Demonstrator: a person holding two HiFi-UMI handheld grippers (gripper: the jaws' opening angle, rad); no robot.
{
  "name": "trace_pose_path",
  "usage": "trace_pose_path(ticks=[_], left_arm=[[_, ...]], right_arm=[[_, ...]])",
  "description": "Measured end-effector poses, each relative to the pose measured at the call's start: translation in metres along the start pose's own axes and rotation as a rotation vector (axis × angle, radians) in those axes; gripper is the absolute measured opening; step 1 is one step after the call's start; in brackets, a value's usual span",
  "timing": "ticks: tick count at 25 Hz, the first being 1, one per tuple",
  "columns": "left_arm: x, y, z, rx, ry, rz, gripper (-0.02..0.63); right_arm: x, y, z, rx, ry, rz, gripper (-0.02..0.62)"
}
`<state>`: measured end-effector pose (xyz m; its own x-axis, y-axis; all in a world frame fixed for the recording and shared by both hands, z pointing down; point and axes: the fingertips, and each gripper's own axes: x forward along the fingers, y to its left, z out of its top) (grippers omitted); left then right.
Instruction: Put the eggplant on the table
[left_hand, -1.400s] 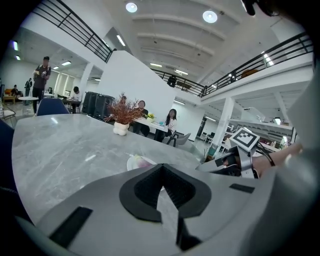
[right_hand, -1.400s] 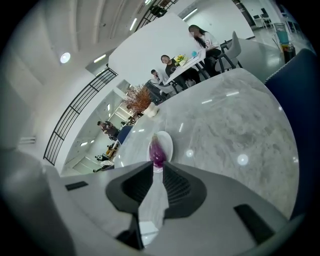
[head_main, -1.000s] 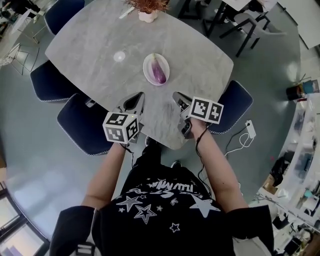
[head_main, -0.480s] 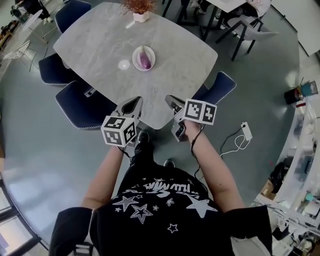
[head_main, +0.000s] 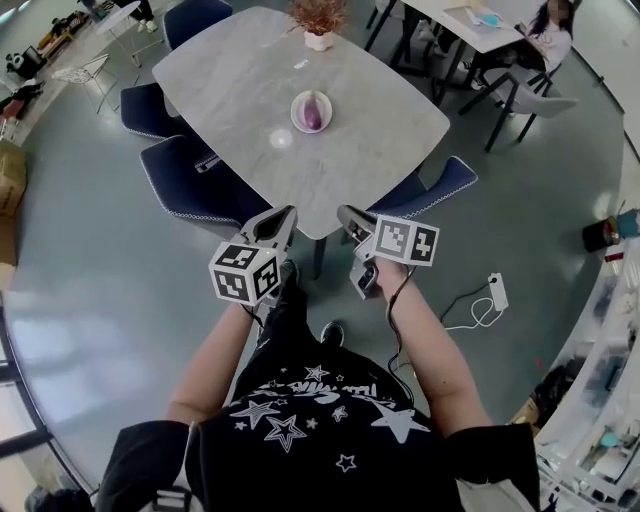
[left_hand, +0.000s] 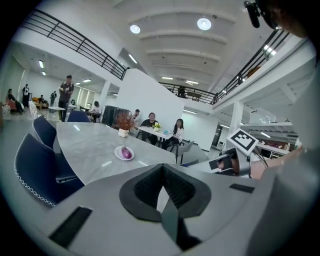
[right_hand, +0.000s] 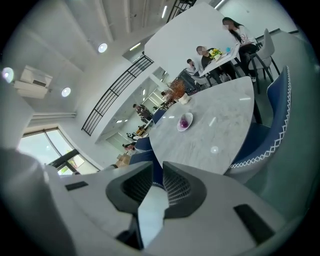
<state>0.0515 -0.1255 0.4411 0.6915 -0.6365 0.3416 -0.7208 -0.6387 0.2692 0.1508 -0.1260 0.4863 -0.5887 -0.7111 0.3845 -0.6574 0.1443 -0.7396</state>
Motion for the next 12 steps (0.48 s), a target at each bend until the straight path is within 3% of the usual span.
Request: trace_pose_path(ticks=[12], left_arm=[[-0.036, -0.03, -0.002, 0.037, -0.02, 0.004, 0.008]], right_arm=[[-0.025, 0.02, -0.023, -0.033, -0.014, 0.036, 0.064]])
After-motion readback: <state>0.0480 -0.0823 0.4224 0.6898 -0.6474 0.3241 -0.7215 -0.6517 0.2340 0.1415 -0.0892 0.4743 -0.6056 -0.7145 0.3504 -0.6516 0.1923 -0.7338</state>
